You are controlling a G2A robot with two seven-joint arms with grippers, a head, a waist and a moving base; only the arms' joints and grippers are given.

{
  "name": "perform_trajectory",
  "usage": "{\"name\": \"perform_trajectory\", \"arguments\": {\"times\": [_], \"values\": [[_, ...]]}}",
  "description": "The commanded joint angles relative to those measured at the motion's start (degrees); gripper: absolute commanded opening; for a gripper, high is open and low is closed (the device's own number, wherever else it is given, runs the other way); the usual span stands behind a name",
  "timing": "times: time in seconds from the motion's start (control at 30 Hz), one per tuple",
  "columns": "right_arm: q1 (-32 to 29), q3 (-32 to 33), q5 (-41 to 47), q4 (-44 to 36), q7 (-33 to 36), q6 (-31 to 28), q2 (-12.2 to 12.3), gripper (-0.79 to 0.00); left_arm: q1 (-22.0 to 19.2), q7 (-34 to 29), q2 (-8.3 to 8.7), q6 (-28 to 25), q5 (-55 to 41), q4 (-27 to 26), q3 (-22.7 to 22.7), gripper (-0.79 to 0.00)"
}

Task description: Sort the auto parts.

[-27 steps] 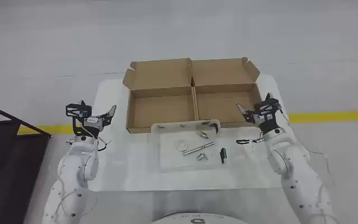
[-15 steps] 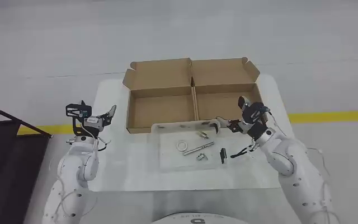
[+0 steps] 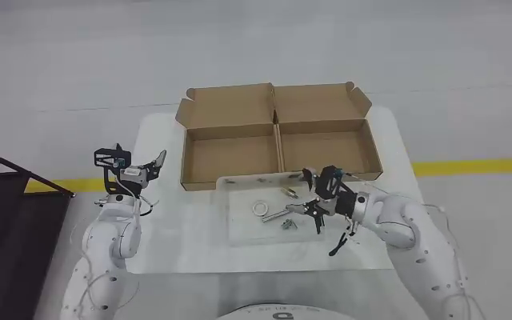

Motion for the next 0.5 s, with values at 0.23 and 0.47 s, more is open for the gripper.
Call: {"name": "perform_trajectory", "arguments": {"times": [0.23, 0.47], "values": [[3.6, -5.6, 0.2, 0.1, 11.9, 5.4, 0.2, -0.351, 0.0, 0.0, 0.00, 0.0, 0.0, 0.0, 0.0, 0.000], [6.7, -10.8, -4.6, 2.1, 18.7, 9.6, 0.1, -0.397, 0.0, 0.0, 0.00, 0.0, 0.0, 0.0, 0.0, 0.000]]}}
